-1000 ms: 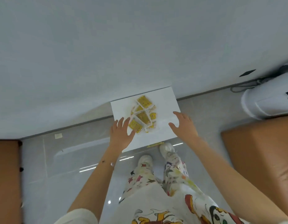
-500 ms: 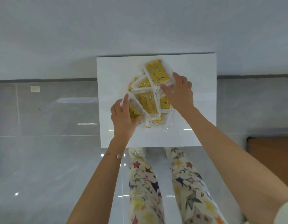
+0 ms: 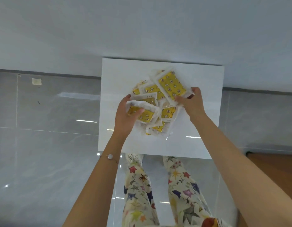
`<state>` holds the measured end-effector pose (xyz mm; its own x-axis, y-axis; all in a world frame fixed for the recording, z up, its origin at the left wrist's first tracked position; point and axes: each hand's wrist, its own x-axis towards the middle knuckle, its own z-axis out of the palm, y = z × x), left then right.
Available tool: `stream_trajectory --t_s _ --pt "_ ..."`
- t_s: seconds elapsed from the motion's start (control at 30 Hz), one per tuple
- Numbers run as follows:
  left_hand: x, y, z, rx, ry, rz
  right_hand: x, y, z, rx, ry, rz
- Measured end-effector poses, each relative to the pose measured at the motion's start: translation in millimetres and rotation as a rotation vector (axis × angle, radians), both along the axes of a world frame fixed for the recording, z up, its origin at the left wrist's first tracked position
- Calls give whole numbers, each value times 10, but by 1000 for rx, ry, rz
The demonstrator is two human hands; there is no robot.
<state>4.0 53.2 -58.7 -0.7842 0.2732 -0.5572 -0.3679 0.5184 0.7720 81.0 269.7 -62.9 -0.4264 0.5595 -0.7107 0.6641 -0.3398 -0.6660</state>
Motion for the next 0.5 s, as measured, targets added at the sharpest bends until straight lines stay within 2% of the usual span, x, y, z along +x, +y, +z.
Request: stream_trajectory --t_s 0.1,0.2,0.27,0.4,0.5 --pt "13 162 8 86 20 -73 131 24 14 -16 19 -38" --pt "65 268 -42 -173 242 -213 234 22 26 -19 26 -97" --pt "116 291 -30 -252 289 -215 271 26 47 -21 15 -144" --pt "199 256 88 -179 219 -118 350 30 85 -16 15 -172" --pt "210 187 113 -94 74 23 305 41 121 171 -52 -27"
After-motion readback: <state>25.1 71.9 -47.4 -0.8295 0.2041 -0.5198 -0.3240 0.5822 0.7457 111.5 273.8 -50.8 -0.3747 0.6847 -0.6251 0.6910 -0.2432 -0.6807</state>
